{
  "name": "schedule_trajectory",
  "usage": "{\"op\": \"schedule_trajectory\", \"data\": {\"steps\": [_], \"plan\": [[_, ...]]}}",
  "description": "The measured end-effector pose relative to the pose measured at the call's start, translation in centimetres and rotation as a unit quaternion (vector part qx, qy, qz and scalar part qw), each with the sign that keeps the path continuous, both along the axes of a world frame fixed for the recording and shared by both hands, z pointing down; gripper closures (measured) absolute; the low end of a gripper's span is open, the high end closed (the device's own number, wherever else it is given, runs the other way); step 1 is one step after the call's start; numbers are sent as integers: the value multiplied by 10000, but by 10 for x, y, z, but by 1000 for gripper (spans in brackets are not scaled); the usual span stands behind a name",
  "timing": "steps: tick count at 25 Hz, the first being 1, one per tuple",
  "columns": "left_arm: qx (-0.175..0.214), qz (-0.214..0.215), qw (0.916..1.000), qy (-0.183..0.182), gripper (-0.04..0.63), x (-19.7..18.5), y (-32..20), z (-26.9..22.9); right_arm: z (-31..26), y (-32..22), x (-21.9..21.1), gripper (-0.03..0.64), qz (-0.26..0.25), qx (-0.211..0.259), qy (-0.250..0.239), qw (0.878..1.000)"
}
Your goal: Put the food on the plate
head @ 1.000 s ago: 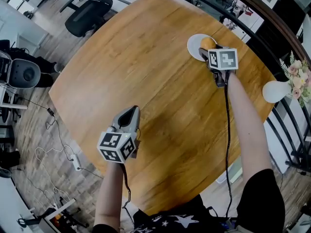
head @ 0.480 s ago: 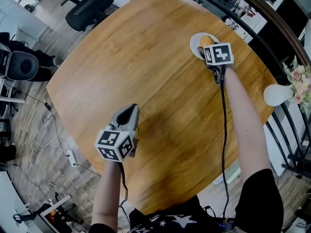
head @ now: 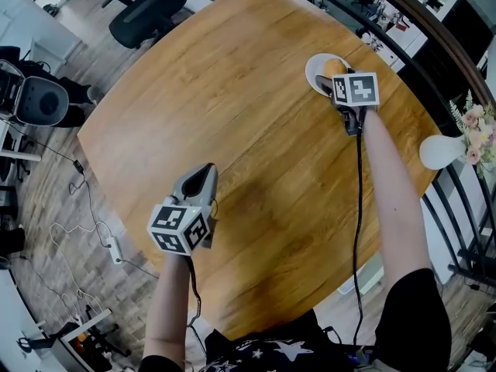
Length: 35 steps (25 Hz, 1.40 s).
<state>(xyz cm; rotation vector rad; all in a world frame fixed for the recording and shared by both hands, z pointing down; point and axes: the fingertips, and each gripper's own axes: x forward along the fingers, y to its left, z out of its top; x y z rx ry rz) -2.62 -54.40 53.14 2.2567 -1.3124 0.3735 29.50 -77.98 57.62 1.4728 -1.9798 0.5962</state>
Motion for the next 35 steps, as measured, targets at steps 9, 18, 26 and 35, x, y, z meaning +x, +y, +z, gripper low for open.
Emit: {"op": "schedule_trajectory", "data": {"steps": [9,18,26,35], "plan": [[201,-83,9998,-10,594,-11,13,-28,-24,30,15,190,209,64,-72,9997],[422,-19,9991,16,594,-24,58,-54,-62,86,-12,237,40,312,-185,9993],[668,-32,9977,107,594,-30,96,-84,-100,140,-35,288,-332,643,14,9974],[811,-148,9961,309,594,-69,146,-101,-132,210,-100,305,-613,923,-414,9930]]}}
